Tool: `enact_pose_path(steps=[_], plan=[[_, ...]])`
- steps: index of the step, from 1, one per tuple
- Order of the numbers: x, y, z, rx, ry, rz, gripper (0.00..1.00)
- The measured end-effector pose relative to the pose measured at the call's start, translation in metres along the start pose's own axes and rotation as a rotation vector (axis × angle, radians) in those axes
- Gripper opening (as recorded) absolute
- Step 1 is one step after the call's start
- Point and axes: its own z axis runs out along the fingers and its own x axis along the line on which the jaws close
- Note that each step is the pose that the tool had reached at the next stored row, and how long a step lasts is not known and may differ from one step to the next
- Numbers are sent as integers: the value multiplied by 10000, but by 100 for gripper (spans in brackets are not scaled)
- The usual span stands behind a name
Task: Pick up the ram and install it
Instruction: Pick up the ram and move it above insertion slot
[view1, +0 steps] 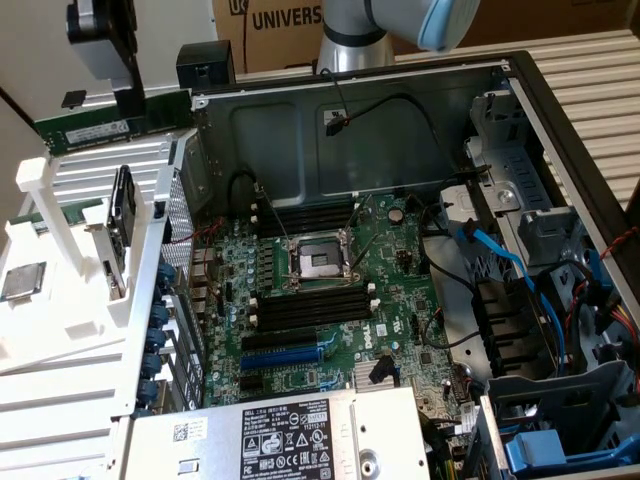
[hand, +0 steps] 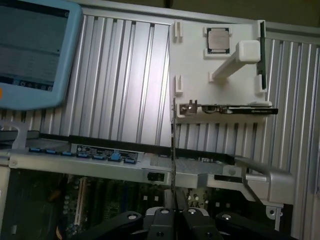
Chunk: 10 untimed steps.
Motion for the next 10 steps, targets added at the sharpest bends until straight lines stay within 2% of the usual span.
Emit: enact_pose_path(steps=[8, 9, 10], plan=[[32, -364, -14, -14, 141, 8, 12], [40, -455, -18, -18, 182, 9, 12], [45, -501, -20, -20, 202, 10, 12]])
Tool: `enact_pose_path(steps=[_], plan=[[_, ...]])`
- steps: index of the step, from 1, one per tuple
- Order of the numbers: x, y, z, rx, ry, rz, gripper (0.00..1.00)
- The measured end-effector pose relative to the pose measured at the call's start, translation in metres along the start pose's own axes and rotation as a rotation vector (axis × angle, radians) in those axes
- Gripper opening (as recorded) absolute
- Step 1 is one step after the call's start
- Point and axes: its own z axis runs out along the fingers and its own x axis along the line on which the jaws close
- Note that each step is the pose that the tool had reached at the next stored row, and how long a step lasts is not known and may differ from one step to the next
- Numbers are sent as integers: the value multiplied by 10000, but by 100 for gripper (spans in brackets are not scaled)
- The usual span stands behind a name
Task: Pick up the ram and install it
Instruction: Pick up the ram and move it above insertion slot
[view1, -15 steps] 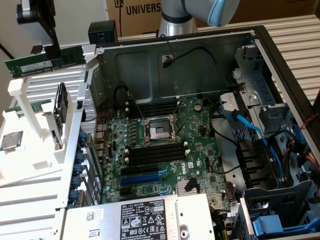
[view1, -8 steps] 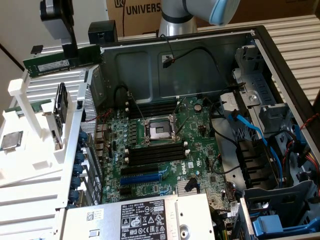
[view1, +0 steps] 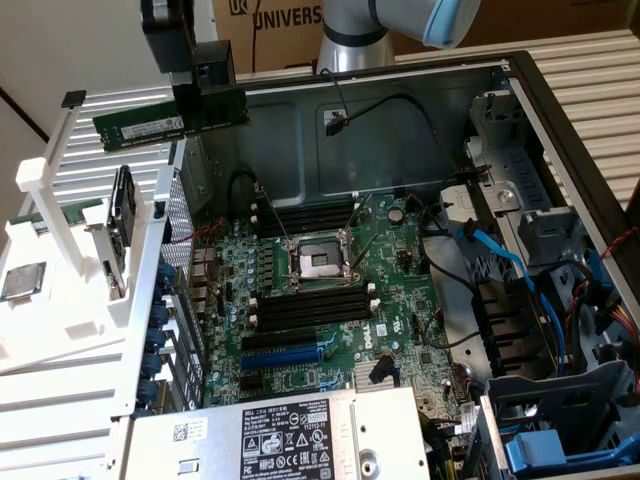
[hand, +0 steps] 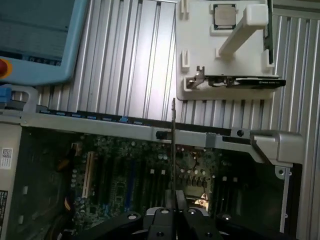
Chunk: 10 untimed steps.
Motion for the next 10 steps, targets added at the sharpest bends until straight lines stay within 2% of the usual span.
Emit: enact_pose_path(steps=[1, 3, 4, 5, 8, 10], plan=[[3, -42, -2, -2, 18, 2, 12], [18, -227, -6, -9, 89, 5, 12], [21, -270, -7, -10, 102, 6, 12], [25, -316, -7, -12, 112, 7, 12], [48, -583, 17, -10, 123, 7, 12], [55, -663, 49, 7, 124, 19, 12]])
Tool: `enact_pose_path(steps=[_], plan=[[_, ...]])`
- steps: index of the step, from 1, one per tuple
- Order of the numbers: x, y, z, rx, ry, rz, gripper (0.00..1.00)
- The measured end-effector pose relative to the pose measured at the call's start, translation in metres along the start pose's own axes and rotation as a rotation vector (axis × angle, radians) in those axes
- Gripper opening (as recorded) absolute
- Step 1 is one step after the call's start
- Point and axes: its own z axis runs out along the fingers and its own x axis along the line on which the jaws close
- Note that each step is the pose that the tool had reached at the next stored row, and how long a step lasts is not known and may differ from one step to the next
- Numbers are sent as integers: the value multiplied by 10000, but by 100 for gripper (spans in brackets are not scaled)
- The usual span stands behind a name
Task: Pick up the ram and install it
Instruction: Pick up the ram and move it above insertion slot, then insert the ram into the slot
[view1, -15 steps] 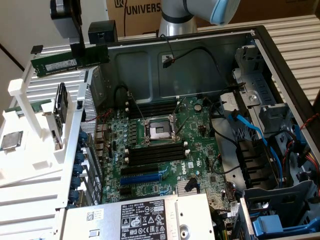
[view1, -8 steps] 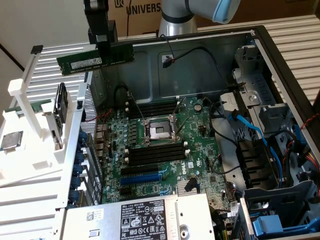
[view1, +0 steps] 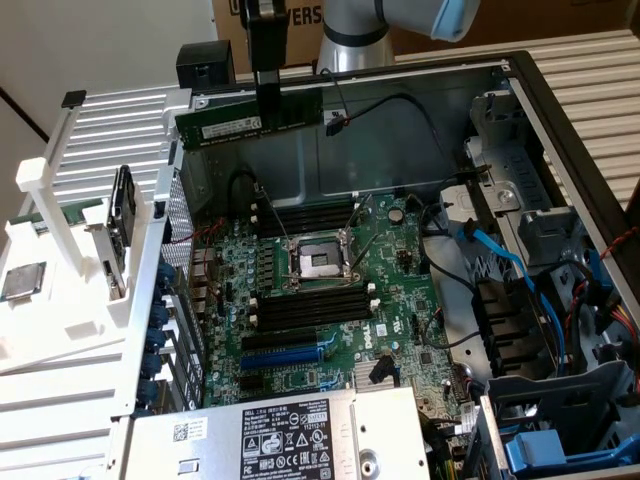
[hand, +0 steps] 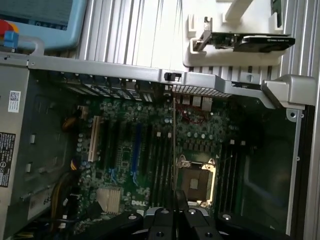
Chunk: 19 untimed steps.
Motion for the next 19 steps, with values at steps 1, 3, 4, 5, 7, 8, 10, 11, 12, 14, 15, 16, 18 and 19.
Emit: enact_pose_path(steps=[1, 3, 4, 5, 7, 8, 10, 11, 12, 14, 15, 16, 18, 19], plan=[[2, -20, 12, 6, 0, 12, 12], [7, -81, 63, 24, -3, 82, 12], [9, -107, 91, 29, -3, 131, 12], [9, -123, 124, 33, -6, 170, 12], [10, -147, 195, 32, -10, 247, 12], [11, -160, 231, 32, -11, 276, 12], [12, -187, 267, 31, -12, 300, 12], [14, -209, 284, 32, -14, 312, 12], [16, -231, 302, 33, -16, 325, 12], [19, -277, 352, 31, -16, 361, 12], [19, -277, 356, 31, -16, 366, 12], [19, -277, 355, 30, -16, 366, 12], [19, -277, 356, 31, -17, 365, 12], [19, -277, 356, 31, -16, 366, 12]])
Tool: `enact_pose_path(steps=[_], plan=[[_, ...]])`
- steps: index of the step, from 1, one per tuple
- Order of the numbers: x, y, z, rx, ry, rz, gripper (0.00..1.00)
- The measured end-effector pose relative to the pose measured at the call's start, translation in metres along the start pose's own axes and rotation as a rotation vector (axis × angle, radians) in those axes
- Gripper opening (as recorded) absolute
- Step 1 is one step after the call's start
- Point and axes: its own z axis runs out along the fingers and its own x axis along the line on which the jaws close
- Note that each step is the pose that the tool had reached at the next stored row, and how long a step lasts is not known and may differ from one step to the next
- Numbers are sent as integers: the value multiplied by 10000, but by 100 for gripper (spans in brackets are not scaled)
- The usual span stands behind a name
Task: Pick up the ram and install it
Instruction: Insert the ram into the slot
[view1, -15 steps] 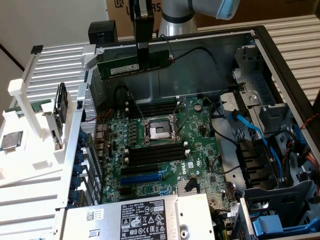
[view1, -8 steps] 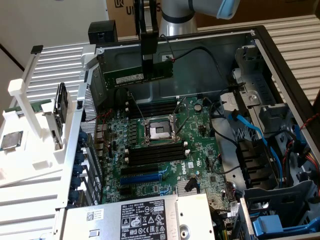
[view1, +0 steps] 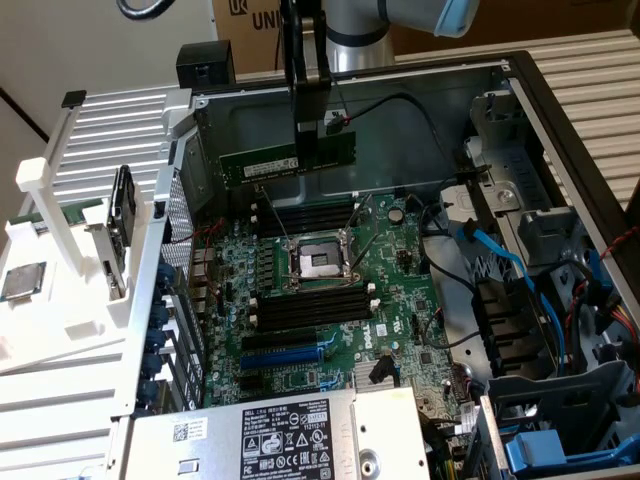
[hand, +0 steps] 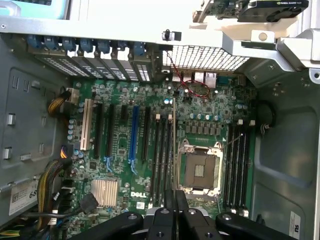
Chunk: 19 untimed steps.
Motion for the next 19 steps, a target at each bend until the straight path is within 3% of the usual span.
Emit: enact_pose_path(steps=[11, 12, 13, 14, 19], plan=[[0, 1, 0, 0, -8, -1, 12], [0, 0, 1, 6, -74, -4, 12], [0, 0, 1, 14, -236, -4, 12], [2, 1, 3, 27, -436, 10, 12], [6, -25, 21, 24, -440, 69, 12]])
